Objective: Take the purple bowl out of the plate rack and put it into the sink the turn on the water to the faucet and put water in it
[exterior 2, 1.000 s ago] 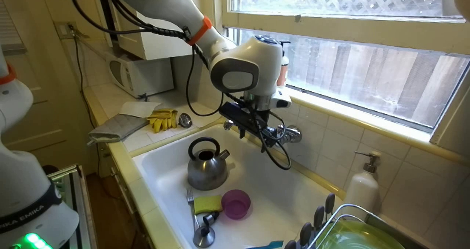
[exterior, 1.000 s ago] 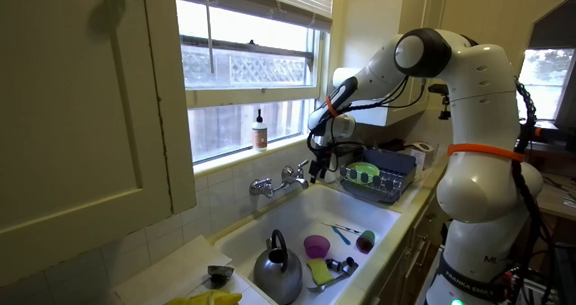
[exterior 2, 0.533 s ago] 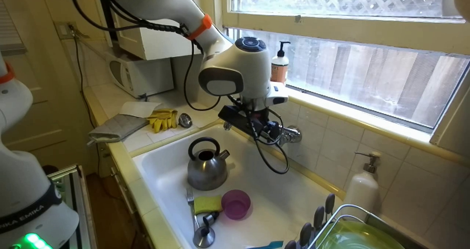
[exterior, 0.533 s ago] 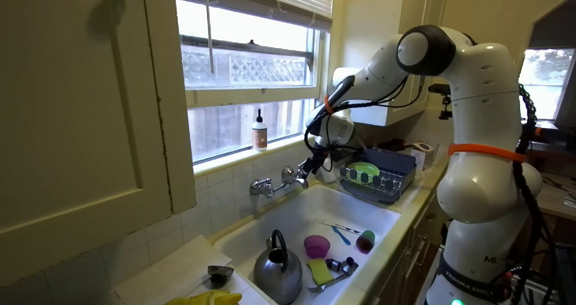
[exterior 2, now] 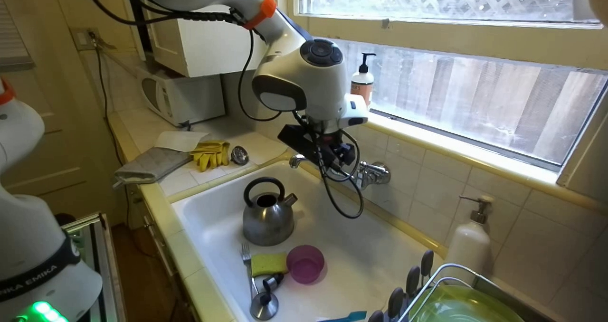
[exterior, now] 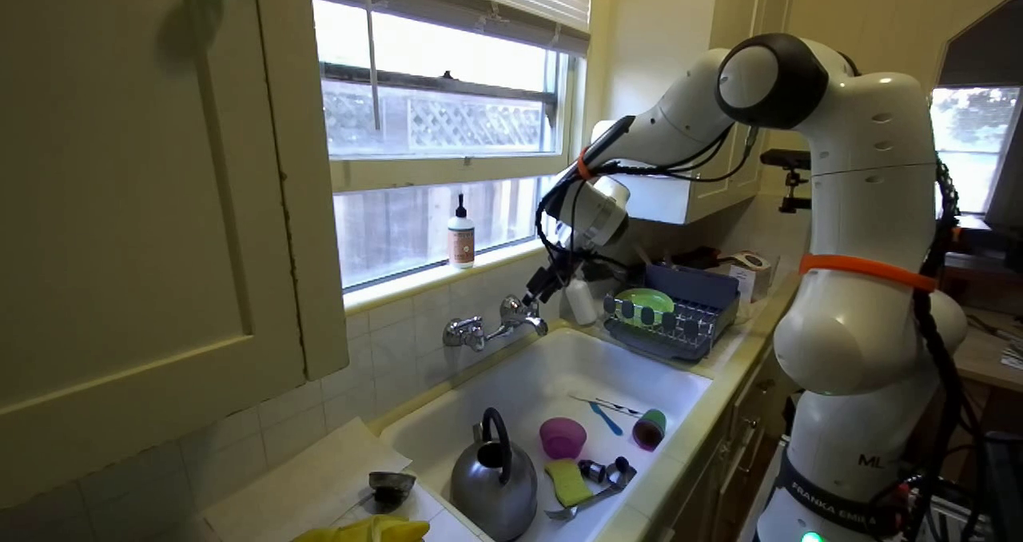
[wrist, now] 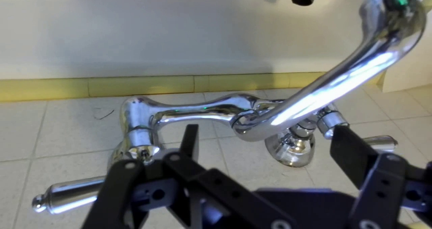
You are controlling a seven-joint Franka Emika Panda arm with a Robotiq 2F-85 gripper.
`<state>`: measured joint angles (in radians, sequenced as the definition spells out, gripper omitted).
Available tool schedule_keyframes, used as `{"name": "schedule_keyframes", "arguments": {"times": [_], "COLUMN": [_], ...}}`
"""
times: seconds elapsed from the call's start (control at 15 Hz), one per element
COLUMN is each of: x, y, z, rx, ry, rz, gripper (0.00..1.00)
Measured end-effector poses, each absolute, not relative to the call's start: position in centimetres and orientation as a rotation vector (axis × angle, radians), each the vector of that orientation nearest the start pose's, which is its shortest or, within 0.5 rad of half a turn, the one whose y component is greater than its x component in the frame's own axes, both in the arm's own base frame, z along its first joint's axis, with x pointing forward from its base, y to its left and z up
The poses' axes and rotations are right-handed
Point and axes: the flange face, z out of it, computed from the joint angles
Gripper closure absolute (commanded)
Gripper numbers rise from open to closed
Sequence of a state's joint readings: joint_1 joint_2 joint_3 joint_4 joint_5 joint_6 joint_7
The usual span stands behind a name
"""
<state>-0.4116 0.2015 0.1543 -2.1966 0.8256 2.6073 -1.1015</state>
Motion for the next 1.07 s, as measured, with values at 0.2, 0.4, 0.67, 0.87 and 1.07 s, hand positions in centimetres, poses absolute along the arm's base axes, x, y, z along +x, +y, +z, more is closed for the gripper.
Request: {"name": "schedule_keyframes", "arguments": {"times": [0.2, 0.4, 0.67, 0.87, 1.07], "x": [54.0, 53.6, 53.5, 53.8, 54.3], "y": [-16.2, -16.4, -16.1, -15.5, -14.9], "z": [30.4, 29.9, 29.8, 29.5, 28.7], "rx": [-2.72, -2.679, -2.646, -2.634, -2.633], "ry": [-0.195, -0.148, -0.138, -0.123, -0.099], "rz": [-0.587, -0.513, -0.466, -0.438, -0.406], "gripper": [0.0, 0.0, 0.0, 0.0, 0.0]}}
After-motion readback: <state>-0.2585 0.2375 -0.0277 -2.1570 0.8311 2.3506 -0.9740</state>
